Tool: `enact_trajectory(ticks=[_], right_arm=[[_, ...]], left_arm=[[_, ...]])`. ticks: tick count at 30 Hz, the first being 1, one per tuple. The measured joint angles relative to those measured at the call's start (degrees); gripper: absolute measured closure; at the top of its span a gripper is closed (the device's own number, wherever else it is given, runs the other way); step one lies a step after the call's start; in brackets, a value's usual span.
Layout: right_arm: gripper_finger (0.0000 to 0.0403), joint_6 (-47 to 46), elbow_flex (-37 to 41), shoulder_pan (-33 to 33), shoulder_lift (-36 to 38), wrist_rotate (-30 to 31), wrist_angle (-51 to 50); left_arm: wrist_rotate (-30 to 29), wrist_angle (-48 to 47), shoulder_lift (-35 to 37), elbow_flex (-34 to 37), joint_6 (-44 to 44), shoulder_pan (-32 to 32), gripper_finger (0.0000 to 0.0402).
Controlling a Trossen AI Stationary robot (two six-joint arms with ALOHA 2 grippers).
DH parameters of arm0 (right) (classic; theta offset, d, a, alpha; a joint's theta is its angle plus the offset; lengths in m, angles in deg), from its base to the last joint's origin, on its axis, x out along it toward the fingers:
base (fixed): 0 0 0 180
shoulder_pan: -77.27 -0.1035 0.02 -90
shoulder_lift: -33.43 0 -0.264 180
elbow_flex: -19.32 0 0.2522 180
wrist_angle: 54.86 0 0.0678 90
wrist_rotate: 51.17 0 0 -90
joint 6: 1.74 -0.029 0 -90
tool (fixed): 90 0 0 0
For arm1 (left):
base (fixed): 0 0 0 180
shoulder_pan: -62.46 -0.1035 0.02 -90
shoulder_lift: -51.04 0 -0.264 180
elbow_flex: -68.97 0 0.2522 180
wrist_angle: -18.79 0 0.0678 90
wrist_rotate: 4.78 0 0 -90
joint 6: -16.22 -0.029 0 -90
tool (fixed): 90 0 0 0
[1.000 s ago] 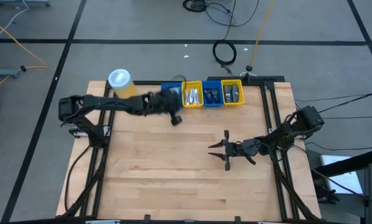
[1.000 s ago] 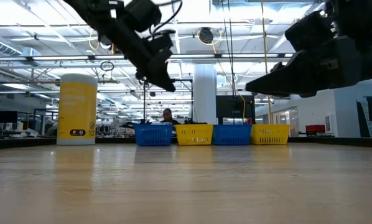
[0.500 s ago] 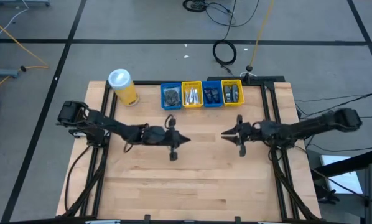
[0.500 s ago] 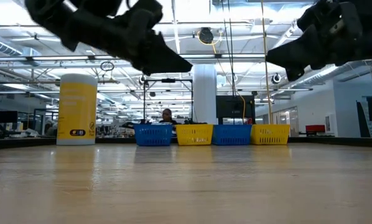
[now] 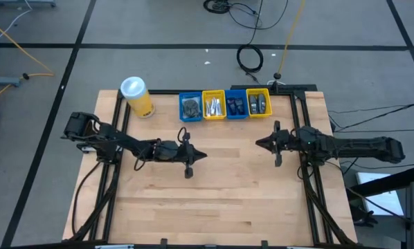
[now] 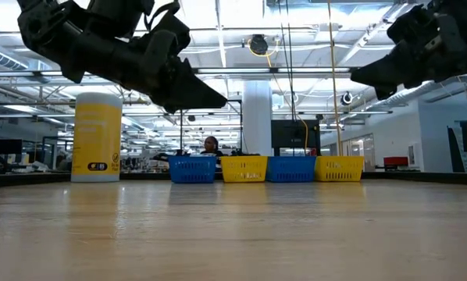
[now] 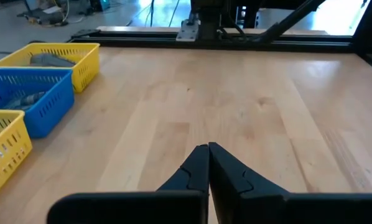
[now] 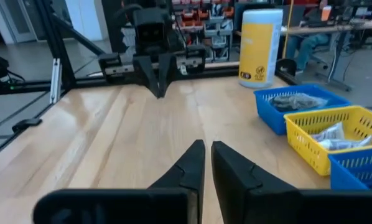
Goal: Pick & Place Travel size toiletries
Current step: Return to Home Position
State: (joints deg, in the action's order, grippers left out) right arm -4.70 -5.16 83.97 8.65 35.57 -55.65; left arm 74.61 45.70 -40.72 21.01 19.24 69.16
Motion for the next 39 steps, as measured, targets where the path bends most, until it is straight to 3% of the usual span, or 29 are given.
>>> enact_trajectory(ticks=[8, 18, 26, 35, 39], right_arm=[[0.0383, -0.64, 0.17, -0.02, 11.61, -0.04, -9.55], [0.0388, -4.48, 7.93, -0.74, 24.73, -5.79, -3.89], [0.0400, -1.75, 9.66, -2.55, 24.02, 1.61, -8.87], [0.0400, -0.72, 9.77, -3.43, 24.04, 2.04, -10.67], [0.0399, -0.68, 9.84, -3.43, 23.98, 1.90, -10.69]], left_arm=[[0.00, -0.05, 0.00, 0.00, 0.38, 0.02, 0.0379], [0.00, -0.20, 0.00, 0.00, 0.68, 0.02, 0.0400], [0.02, 0.04, 0.00, -0.02, 1.55, 0.02, 0.0380], [-2.25, 2.10, 0.17, -0.02, 2.72, 0.19, 0.0397], [1.48, 4.01, 4.43, 2.91, -0.07, -0.41, 0.0395]])
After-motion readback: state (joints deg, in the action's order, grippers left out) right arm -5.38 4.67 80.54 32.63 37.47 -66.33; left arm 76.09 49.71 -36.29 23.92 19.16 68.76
